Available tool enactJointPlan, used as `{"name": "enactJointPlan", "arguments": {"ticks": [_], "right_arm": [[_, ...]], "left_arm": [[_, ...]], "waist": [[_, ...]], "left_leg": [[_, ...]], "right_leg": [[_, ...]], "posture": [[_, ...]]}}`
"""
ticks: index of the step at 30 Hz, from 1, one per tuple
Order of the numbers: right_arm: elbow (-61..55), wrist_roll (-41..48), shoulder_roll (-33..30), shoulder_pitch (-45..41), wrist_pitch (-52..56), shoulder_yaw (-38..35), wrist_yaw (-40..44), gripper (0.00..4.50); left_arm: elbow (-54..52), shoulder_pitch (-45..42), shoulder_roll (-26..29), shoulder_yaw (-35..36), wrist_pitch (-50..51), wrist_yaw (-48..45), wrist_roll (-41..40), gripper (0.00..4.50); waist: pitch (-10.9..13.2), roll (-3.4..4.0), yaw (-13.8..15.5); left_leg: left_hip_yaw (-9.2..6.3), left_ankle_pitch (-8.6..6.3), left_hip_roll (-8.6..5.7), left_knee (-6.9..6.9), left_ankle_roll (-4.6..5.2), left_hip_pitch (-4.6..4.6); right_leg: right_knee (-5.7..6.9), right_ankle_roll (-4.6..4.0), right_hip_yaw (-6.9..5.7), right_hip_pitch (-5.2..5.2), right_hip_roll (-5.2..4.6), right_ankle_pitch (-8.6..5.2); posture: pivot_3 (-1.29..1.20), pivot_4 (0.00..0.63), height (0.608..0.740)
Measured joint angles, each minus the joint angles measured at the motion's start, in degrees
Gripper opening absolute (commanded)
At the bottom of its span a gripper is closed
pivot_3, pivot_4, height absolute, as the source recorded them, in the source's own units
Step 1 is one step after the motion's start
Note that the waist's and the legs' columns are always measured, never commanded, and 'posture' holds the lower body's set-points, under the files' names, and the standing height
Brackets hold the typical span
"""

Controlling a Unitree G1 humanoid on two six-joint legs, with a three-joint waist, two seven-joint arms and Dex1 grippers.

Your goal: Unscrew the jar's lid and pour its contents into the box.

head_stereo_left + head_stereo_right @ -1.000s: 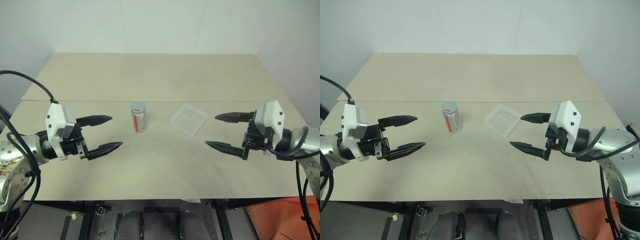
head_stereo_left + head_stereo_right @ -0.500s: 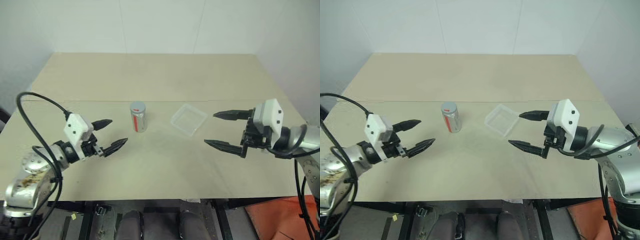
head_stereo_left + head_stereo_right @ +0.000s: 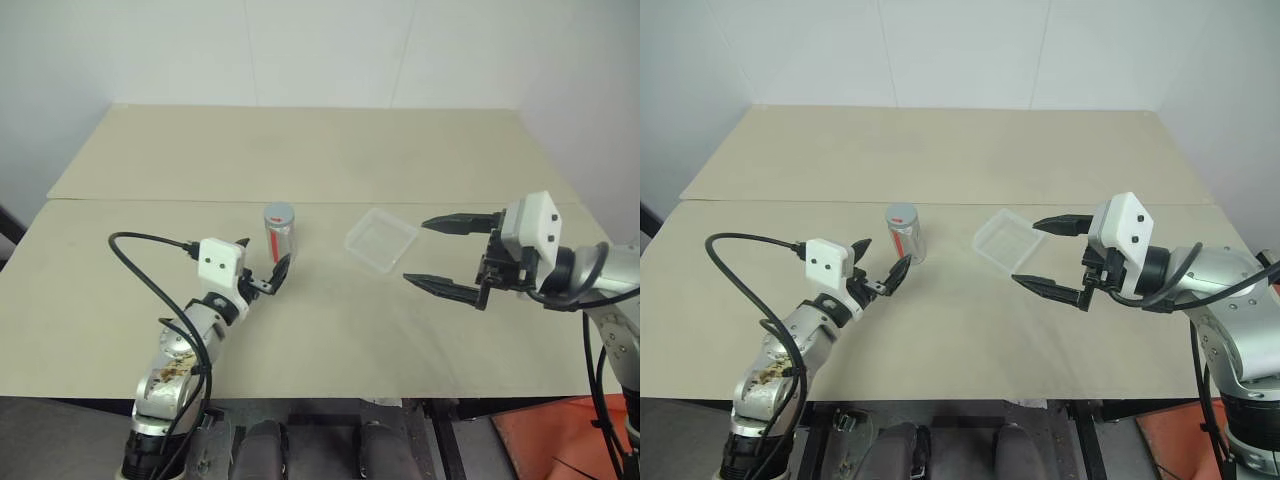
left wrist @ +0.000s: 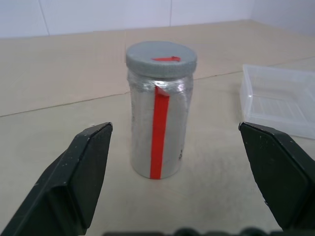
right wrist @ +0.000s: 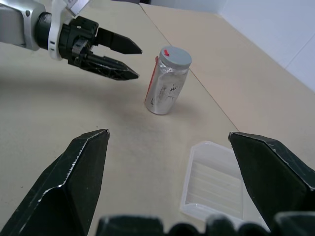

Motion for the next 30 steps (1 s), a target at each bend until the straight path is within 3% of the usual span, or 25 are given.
{"name": "enactJointPlan", "arguments": {"ticks": [30], "right_arm": [[-3.84,3.33,-0.66,0.86,2.27,-1.87,-1.70,4.50]], "left_arm": [[24.46,-10.96,-6.01,-0.98,-18.08,0.50,6.36,4.47]], "waist": [[0.00,-0.01,0.58]], "left_leg": [[-0.03,0.00,-0.03,0.02,0.00,-0.03]], "right_leg": [[-0.01,0.01,-0.04,0.02,0.00,0.01]], "posture": [[0.00,0.150,0.740]]}}
